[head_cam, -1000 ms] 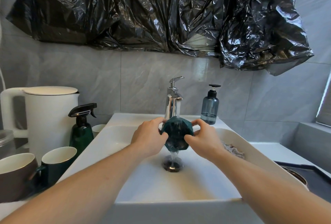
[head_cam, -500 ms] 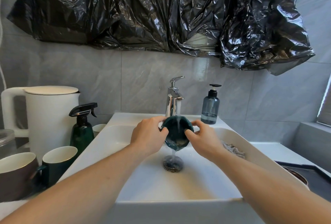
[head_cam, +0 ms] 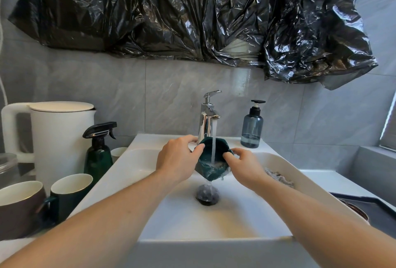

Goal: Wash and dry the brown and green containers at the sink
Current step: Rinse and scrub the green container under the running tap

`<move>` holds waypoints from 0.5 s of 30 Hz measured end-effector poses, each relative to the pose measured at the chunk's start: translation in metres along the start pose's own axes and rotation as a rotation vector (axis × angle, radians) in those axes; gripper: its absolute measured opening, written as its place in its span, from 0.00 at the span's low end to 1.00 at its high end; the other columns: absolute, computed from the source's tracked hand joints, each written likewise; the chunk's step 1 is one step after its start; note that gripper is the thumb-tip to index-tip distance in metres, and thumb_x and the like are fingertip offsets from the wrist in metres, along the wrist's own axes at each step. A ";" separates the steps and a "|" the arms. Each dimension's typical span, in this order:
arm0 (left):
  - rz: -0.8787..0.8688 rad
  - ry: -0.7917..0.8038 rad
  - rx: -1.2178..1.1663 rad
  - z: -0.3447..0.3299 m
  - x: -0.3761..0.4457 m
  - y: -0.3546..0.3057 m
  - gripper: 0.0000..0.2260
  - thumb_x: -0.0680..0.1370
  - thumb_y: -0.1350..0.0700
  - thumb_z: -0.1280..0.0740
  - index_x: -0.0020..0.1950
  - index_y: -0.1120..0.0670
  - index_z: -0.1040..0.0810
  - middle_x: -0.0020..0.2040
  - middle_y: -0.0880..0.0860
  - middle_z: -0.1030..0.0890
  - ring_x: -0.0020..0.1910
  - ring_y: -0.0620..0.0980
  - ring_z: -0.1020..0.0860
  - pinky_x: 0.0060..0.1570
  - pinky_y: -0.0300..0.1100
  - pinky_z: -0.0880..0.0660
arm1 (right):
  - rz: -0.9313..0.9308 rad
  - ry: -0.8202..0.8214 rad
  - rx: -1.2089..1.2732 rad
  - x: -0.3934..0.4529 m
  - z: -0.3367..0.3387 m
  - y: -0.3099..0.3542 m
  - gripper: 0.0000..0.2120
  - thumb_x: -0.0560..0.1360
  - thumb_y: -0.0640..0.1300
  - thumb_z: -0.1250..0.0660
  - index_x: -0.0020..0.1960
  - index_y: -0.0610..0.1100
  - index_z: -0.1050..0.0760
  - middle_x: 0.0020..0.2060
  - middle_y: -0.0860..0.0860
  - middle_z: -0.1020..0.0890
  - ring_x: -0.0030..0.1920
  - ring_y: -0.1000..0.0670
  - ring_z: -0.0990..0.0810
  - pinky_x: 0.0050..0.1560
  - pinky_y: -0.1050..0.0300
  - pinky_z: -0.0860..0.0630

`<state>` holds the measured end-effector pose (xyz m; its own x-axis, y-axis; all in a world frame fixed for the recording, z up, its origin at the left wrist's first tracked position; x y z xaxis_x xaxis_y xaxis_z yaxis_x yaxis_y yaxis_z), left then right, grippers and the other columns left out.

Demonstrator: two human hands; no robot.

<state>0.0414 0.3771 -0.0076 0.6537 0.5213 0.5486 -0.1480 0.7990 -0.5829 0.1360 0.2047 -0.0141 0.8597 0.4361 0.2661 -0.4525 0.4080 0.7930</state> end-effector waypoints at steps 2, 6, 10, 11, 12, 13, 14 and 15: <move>-0.001 0.008 -0.023 0.001 0.000 -0.001 0.14 0.82 0.38 0.36 0.61 0.40 0.16 0.45 0.46 0.14 0.52 0.54 0.19 0.51 0.49 0.21 | -0.028 -0.003 0.029 0.003 0.000 -0.002 0.15 0.83 0.49 0.40 0.63 0.44 0.20 0.48 0.47 0.15 0.38 0.53 0.21 0.33 0.61 0.27; 0.000 0.066 -0.073 0.000 -0.002 -0.003 0.14 0.82 0.40 0.38 0.58 0.41 0.14 0.40 0.44 0.14 0.48 0.53 0.19 0.48 0.47 0.20 | -0.082 0.025 0.089 0.004 -0.001 -0.003 0.14 0.84 0.47 0.42 0.53 0.41 0.20 0.38 0.45 0.15 0.24 0.59 0.26 0.24 0.67 0.34; -0.003 0.177 -0.100 -0.005 -0.004 -0.001 0.17 0.76 0.36 0.39 0.59 0.38 0.16 0.37 0.44 0.15 0.47 0.51 0.19 0.48 0.48 0.19 | -0.136 0.098 0.124 0.002 0.000 -0.001 0.16 0.83 0.48 0.45 0.50 0.42 0.21 0.36 0.42 0.13 0.20 0.59 0.32 0.27 0.64 0.35; -0.002 0.194 -0.114 -0.006 -0.004 0.000 0.18 0.75 0.36 0.40 0.58 0.37 0.16 0.37 0.45 0.15 0.47 0.51 0.19 0.49 0.49 0.19 | -0.150 0.113 0.135 0.000 0.000 -0.001 0.16 0.84 0.48 0.45 0.51 0.42 0.21 0.36 0.41 0.12 0.22 0.57 0.32 0.27 0.64 0.35; -0.002 0.204 -0.126 -0.006 -0.004 0.001 0.18 0.74 0.35 0.41 0.57 0.36 0.16 0.37 0.45 0.15 0.46 0.51 0.19 0.49 0.49 0.19 | -0.164 0.125 0.147 0.000 0.000 -0.001 0.17 0.84 0.48 0.45 0.51 0.42 0.21 0.37 0.41 0.12 0.24 0.55 0.33 0.27 0.63 0.35; -0.002 0.208 -0.132 -0.006 -0.004 0.001 0.19 0.74 0.35 0.41 0.57 0.36 0.16 0.38 0.46 0.15 0.46 0.52 0.19 0.49 0.49 0.19 | -0.178 0.138 0.156 0.000 0.000 -0.002 0.17 0.84 0.49 0.46 0.52 0.42 0.20 0.37 0.40 0.12 0.26 0.53 0.34 0.26 0.63 0.36; -0.002 0.208 -0.131 -0.007 -0.003 0.002 0.19 0.75 0.35 0.42 0.57 0.37 0.16 0.39 0.46 0.15 0.47 0.52 0.19 0.50 0.49 0.19 | -0.193 0.152 0.163 0.001 -0.001 -0.003 0.18 0.84 0.49 0.46 0.53 0.42 0.20 0.37 0.40 0.12 0.27 0.51 0.35 0.26 0.62 0.36; -0.002 0.208 -0.125 -0.007 -0.003 0.002 0.20 0.75 0.35 0.43 0.58 0.37 0.16 0.40 0.46 0.16 0.47 0.53 0.20 0.50 0.49 0.20 | -0.210 0.168 0.171 0.002 -0.001 -0.003 0.18 0.84 0.50 0.46 0.53 0.42 0.20 0.38 0.40 0.12 0.28 0.51 0.36 0.26 0.61 0.36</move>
<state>0.0439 0.3748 -0.0144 0.7943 0.4366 0.4224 -0.0621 0.7501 -0.6584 0.1387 0.2052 -0.0171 0.8725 0.4886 0.0045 -0.2112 0.3686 0.9053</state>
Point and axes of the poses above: each hand's wrist, its own x-axis towards the middle knuckle, its own z-axis out of the back of the hand, y = z × x, the point moved 2 cm from there along x, towards the middle knuckle
